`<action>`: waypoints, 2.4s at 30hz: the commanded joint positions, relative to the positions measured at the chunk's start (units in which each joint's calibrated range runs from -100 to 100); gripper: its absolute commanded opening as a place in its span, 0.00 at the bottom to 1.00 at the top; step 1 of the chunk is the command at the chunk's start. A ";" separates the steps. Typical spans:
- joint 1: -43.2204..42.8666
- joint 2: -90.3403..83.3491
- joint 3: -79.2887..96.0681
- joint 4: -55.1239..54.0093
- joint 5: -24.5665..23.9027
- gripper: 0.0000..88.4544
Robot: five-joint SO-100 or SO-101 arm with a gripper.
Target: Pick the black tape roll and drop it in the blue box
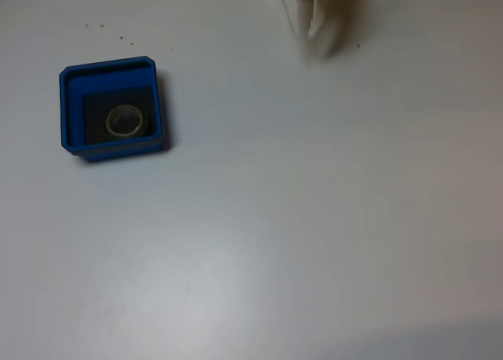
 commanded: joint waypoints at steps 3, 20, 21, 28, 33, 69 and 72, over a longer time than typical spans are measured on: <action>0.20 -3.57 4.29 -0.93 0.19 0.01; 0.20 -3.65 15.16 -0.93 0.19 0.01; 0.20 -3.65 15.16 -0.93 0.19 0.01; 0.00 -3.82 15.16 -1.09 0.02 0.01; -3.42 -3.82 15.16 -7.86 0.02 0.01; -3.22 -3.74 15.16 -42.59 6.76 0.01; -3.52 -3.74 15.16 -42.59 6.76 0.01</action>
